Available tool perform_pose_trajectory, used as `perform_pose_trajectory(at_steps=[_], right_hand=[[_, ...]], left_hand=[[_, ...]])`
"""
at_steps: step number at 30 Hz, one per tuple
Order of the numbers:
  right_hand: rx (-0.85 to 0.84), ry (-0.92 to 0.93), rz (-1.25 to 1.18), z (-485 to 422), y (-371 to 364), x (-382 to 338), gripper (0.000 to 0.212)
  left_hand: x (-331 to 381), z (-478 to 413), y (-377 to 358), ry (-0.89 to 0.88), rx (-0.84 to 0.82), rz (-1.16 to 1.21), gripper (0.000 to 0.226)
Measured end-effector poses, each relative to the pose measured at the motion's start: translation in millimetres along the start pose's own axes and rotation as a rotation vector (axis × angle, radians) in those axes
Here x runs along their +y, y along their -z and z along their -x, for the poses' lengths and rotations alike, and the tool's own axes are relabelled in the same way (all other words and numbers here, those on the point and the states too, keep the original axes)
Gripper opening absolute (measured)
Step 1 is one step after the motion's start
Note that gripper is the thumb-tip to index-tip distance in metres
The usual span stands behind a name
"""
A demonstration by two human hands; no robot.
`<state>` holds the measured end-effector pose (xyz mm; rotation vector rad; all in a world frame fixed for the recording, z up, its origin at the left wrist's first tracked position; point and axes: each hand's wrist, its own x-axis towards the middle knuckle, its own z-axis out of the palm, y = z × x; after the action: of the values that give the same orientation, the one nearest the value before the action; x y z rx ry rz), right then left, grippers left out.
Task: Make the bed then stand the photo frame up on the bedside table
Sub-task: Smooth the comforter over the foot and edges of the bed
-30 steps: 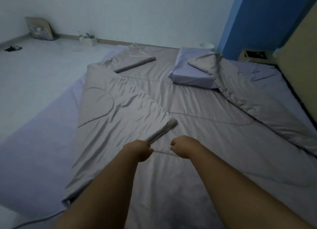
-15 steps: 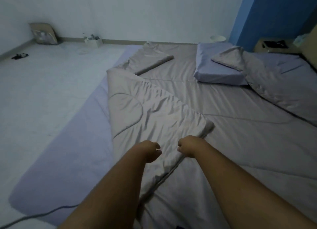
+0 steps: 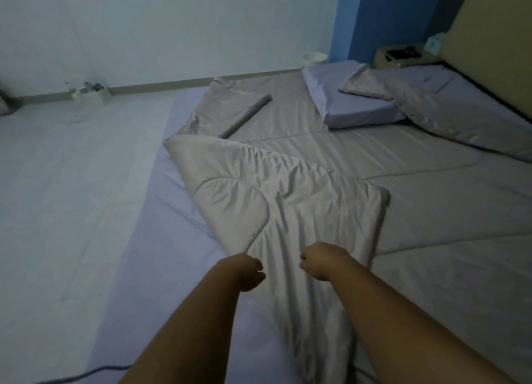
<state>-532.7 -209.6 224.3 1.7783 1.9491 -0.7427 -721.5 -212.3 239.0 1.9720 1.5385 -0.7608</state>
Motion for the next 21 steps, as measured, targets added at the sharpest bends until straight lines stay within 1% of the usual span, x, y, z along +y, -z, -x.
perform_pose_trajectory(at_steps=[4, 6, 8, 10, 13, 15, 19, 21], right_hand=[[0.013, -0.047, -0.025, 3.3, -3.7, -33.3, 0.039], [0.013, -0.063, -0.005, -1.9, 0.7, -42.8, 0.040], [0.058, -0.082, 0.007, -7.7, 8.4, -54.7, 0.039], [0.088, -0.105, -0.002, -9.0, 10.4, -72.9, 0.039], [0.090, -0.145, -0.038, -5.2, 6.1, -108.5, 0.038], [0.109, -0.183, -0.056, -3.1, 2.8, -132.3, 0.038], [0.130, -0.301, -0.106, 5.1, -12.3, -188.9, 0.037], [0.157, -0.341, -0.140, 16.1, -25.1, -224.2, 0.037]], left_hand=[[-36.7, 11.2, 6.0, -0.017, -0.011, -0.028, 0.049], [-45.2, 10.2, 9.8, -0.038, 0.025, -0.017, 0.049], [-54.3, 8.6, 13.1, -0.068, 0.082, -0.013, 0.049], [-67.2, 10.9, 13.4, -0.104, 0.086, -0.035, 0.049], [-93.9, 15.3, 14.7, -0.153, 0.094, -0.115, 0.048], [-114.0, 16.2, 19.1, -0.197, 0.120, -0.127, 0.048], [-163.4, 21.1, 12.1, -0.323, 0.162, -0.178, 0.048], [-190.3, 30.7, 3.5, -0.375, 0.148, -0.242, 0.048]])
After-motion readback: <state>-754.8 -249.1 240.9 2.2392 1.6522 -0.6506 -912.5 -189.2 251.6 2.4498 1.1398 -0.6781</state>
